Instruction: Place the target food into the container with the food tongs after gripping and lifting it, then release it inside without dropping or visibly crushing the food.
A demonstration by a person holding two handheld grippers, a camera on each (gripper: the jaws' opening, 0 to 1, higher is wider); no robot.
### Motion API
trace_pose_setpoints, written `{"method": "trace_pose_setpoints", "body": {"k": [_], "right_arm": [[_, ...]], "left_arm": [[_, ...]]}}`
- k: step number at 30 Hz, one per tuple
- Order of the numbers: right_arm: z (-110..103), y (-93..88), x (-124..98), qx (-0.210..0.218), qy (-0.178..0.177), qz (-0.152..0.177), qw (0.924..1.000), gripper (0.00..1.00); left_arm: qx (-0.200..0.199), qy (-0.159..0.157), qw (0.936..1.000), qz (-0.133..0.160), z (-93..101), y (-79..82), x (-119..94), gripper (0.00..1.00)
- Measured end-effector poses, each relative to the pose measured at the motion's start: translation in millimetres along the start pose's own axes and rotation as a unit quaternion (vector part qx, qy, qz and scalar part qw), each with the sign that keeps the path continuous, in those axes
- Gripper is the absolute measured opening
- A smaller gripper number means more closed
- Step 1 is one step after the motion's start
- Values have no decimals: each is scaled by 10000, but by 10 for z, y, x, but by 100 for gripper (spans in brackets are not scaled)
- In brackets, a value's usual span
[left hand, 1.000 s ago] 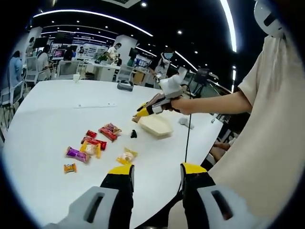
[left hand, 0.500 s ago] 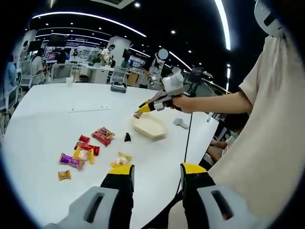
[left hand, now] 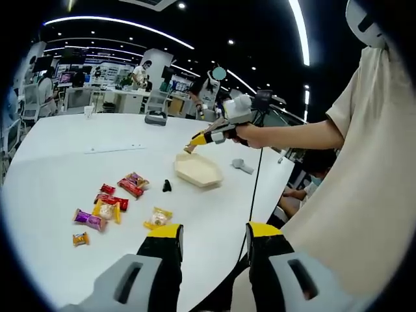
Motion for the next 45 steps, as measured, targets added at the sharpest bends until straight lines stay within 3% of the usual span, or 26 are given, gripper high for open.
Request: {"method": "trace_pose_setpoints", "body": {"k": [14, 34, 45], "right_arm": [[206, -68, -157, 267, -301, 51, 9992, 20], [463, -201, -306, 432, -615, -6, 9972, 20], [481, -200, -346, 517, -691, 36, 9963, 21]], "left_arm": [[-1, -61, 9999, 122, 50, 101, 104, 39], [-46, -61, 9999, 95, 120, 43, 99, 39], [-122, -79, 9998, 118, 129, 19, 101, 38]]}}
Point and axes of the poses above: the point that each gripper's makers call its tool centre point, and the gripper's own axes: x roughly forward along the fingers, z roughly to its right, y roughly out of its top, the point moved 9 cm from there along -x, roughly backward along the fingers, and after that the axes turned 4 degrees about -y, right-handed, at the moved point
